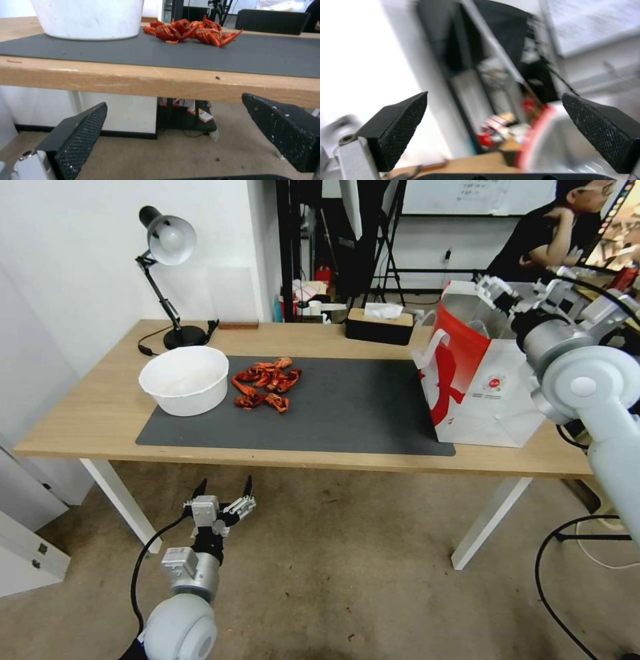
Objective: Close the takeout container lid, then place the container into the takeout bag.
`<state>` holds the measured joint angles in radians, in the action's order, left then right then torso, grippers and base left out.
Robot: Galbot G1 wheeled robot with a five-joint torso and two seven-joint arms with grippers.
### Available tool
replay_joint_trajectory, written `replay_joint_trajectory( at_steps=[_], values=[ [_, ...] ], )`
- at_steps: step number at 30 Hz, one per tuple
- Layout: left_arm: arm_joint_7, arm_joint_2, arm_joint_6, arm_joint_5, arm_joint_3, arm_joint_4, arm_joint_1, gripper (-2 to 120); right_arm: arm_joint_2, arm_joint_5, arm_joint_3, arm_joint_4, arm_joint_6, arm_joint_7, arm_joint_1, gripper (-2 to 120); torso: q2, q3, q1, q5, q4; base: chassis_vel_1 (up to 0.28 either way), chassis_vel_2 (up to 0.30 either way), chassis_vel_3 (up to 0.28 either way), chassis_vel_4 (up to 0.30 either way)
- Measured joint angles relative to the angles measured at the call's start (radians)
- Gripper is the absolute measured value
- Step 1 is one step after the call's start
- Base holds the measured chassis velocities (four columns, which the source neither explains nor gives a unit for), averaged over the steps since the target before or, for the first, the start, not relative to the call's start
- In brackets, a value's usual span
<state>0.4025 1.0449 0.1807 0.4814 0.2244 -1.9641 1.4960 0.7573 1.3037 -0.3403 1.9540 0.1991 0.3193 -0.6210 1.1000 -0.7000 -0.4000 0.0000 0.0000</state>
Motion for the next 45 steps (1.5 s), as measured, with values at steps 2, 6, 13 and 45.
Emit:
replay_joint_trajectory(
  at_steps=[2,6,13,45],
  values=[
    [-0.005,-0.003,0.002,0.004,0.004,-0.001,0.000,100,-0.015,-0.083,-0.010,0.034,-0.029,-0.111,-0.057,100,0.000,0.000,0.000,-0.0003,0.0000,0.000,0.000,0.000,0.000],
    [-0.026,-0.004,0.018,0.006,0.013,0.008,0.001,100,-0.031,-0.237,-0.049,0.080,-0.071,-0.234,-0.192,100,0.000,0.000,0.000,-0.0005,-0.0001,0.000,0.000,0.000,0.000],
    [-0.066,-0.004,0.043,0.013,0.026,0.027,0.003,100,-0.022,-0.344,-0.077,0.138,-0.107,-0.274,-0.366,100,0.000,0.000,0.000,-0.0004,0.0001,0.000,0.000,0.000,0.000],
    [-0.142,0.023,0.134,-0.015,0.021,0.063,0.010,100,0.399,-0.744,-0.208,0.085,-0.494,-0.256,-1.072,100,0.000,0.000,0.000,0.0000,0.0000,0.000,0.000,0.000,0.000]
  ],
)
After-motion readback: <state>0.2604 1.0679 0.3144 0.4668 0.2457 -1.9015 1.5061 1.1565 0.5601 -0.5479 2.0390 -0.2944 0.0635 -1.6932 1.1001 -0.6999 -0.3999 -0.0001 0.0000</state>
